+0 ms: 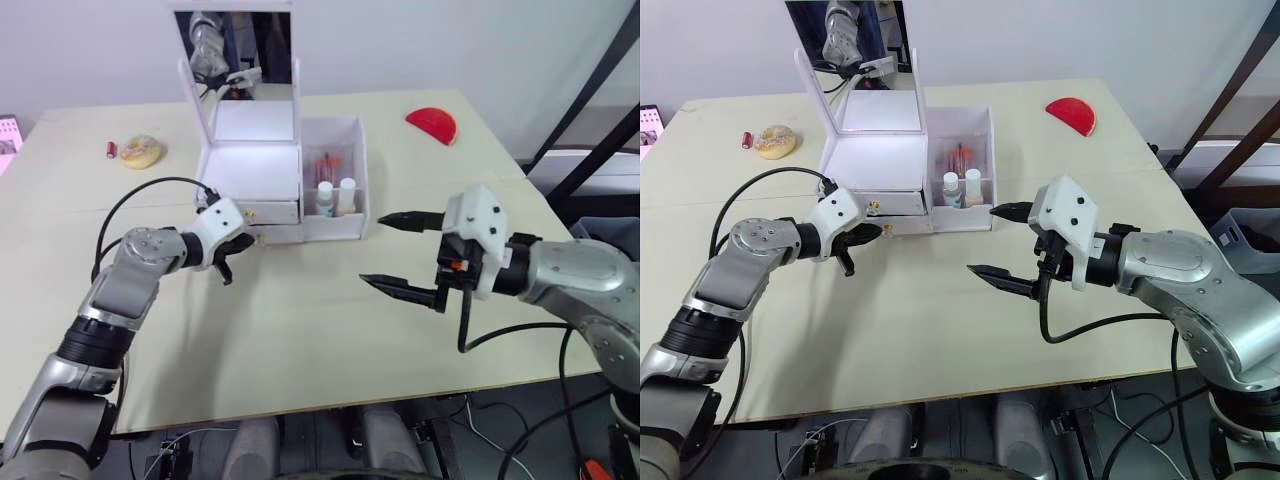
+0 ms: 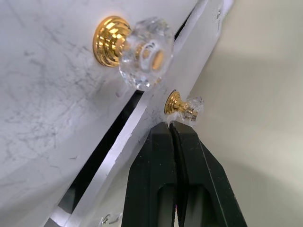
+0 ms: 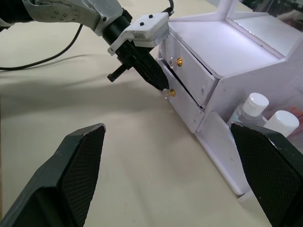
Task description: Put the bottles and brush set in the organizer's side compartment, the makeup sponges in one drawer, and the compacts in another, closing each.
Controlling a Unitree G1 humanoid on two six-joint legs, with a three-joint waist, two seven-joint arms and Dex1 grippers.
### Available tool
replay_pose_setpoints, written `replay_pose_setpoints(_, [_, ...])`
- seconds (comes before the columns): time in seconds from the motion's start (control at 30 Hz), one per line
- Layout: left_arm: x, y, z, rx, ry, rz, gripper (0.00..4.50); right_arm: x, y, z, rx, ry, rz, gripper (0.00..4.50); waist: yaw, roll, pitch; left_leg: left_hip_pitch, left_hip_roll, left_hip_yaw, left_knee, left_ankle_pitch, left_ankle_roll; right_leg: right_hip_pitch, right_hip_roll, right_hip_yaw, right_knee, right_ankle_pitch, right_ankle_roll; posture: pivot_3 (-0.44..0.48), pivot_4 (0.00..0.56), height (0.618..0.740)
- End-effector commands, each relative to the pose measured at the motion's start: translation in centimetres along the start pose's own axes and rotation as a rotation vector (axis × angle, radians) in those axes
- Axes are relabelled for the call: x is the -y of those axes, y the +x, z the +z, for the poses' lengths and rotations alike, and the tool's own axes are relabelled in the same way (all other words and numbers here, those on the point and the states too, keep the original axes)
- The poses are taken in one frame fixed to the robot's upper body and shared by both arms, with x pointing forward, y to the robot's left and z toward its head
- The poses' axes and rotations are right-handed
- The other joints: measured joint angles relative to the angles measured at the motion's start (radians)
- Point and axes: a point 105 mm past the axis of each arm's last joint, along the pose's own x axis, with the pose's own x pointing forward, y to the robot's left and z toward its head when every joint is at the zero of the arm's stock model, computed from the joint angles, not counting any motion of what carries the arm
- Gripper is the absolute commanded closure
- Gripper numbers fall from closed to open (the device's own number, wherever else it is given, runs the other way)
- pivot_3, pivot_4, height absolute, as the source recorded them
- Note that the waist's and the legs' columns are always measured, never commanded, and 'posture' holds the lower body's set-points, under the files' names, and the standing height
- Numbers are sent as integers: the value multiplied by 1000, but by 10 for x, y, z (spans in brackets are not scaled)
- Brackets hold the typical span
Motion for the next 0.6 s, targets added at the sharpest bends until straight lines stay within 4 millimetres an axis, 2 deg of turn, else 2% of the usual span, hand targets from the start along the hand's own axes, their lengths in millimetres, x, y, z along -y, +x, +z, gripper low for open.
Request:
replay_pose_setpoints(0.03, [-11,-4,2,5,-9,52,4418,4,-5,12,24,-52,-24,0,-3,0,0,0,0,0,0,0,0,0,0,0,0,0,0,0,150,739])
replay_pose_setpoints(0.1, [-10,-3,2,7,-11,50,4418,5,-5,12,20,-65,-30,0,-15,4,2,-4,-5,-12,-2,0,0,11,-5,-9,-1,-1,2,0,150,739])
replay_pose_setpoints(0.17, [-9,-4,3,12,-17,46,4418,6,-6,12,25,-62,-35,0,-26,8,3,-4,-25,-44,-6,5,8,23,-24,-38,0,-8,10,0,150,739])
replay_pose_setpoints(0.23, [-8,-5,5,19,-19,43,4418,7,-6,12,27,-50,-39,0,-29,10,5,-5,-48,-84,-7,9,12,24,-35,-57,5,-14,17,0,150,739])
replay_pose_setpoints(0.27, [-8,-6,6,20,-20,44,4418,7,-6,11,22,-47,-39,0,-24,12,6,-5,-53,-91,-7,10,10,23,-38,-58,13,-20,18,0,150,739])
replay_pose_setpoints(0.37, [-9,-7,6,18,-20,52,4418,6,-6,8,10,-49,-37,0,-2,13,7,-5,-52,-84,-11,12,7,17,-39,-55,16,-23,16,0,150,739])
replay_pose_setpoints(0.6, [-11,-7,7,28,-28,86,4418,5,-5,9,17,-49,-27,0,2,13,7,-6,-53,-76,-11,11,6,17,-41,-49,10,-23,16,0,150,739])
